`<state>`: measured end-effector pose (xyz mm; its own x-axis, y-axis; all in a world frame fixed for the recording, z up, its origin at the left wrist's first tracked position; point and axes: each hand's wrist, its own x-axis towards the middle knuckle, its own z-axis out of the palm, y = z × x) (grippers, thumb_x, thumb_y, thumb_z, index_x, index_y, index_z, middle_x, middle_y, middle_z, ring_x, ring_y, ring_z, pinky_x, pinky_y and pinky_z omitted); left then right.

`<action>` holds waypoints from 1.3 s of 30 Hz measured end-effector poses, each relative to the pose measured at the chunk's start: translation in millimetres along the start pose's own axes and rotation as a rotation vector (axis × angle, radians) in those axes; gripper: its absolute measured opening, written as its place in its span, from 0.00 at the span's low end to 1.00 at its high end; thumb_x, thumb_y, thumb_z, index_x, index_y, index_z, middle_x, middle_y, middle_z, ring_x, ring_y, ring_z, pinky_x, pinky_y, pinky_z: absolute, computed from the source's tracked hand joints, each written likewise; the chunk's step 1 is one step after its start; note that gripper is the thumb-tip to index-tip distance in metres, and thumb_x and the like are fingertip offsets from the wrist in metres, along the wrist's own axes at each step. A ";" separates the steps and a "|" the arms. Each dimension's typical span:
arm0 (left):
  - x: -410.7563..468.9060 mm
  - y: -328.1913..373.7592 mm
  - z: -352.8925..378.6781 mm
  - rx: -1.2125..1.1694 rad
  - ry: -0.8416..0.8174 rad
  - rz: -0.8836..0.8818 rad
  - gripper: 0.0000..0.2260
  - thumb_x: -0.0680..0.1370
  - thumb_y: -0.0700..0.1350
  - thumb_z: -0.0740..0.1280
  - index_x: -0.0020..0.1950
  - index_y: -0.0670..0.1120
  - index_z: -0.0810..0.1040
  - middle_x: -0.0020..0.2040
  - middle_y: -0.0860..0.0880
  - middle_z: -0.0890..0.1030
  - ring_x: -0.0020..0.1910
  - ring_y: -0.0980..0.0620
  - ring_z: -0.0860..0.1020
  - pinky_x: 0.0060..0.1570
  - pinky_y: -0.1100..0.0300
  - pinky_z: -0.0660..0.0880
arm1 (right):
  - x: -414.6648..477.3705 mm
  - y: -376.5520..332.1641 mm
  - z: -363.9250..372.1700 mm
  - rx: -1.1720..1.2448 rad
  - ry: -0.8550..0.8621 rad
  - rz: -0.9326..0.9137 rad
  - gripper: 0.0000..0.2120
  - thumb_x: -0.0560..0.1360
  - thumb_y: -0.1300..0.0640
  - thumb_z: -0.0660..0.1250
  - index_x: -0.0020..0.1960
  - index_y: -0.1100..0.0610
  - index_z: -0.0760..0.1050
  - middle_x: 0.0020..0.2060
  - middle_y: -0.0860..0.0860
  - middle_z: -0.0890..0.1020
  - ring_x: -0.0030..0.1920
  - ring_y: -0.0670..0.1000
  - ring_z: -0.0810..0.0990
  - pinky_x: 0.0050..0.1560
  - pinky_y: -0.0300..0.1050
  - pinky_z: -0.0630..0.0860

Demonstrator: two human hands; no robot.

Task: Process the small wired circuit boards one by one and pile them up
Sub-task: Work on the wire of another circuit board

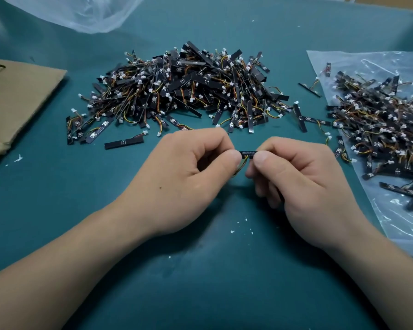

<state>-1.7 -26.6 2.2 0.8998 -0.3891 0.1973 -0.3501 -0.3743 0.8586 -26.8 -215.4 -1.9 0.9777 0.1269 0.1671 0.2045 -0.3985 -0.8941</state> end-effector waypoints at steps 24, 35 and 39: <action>-5.3 3.8 1.0 0.004 -0.036 -0.007 0.11 0.77 0.45 0.66 0.35 0.46 0.76 0.29 0.47 0.73 0.29 0.54 0.69 0.30 0.62 0.66 | -9.4 -2.3 -2.2 -0.007 -0.033 -0.001 0.11 0.78 0.55 0.63 0.39 0.52 0.79 0.25 0.46 0.78 0.27 0.46 0.74 0.30 0.36 0.69; -3.0 0.5 1.0 -0.011 -0.007 -0.026 0.11 0.78 0.47 0.67 0.37 0.47 0.78 0.28 0.49 0.74 0.27 0.58 0.68 0.29 0.69 0.64 | -7.9 -4.5 -0.1 -0.010 -0.011 -0.004 0.13 0.77 0.49 0.61 0.39 0.52 0.79 0.26 0.46 0.78 0.27 0.47 0.75 0.31 0.38 0.70; -2.5 -0.7 1.4 0.004 -0.023 -0.033 0.10 0.78 0.48 0.66 0.37 0.47 0.78 0.29 0.48 0.75 0.26 0.56 0.69 0.27 0.66 0.66 | -7.2 -2.6 -1.2 -0.013 -0.006 0.000 0.12 0.76 0.49 0.62 0.39 0.52 0.79 0.26 0.46 0.78 0.27 0.46 0.74 0.30 0.36 0.69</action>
<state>-4.0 -26.6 0.4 0.9049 -0.3952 0.1577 -0.3210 -0.3907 0.8628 -34.4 -216.4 -0.3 0.9774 0.1328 0.1645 0.2053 -0.4103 -0.8886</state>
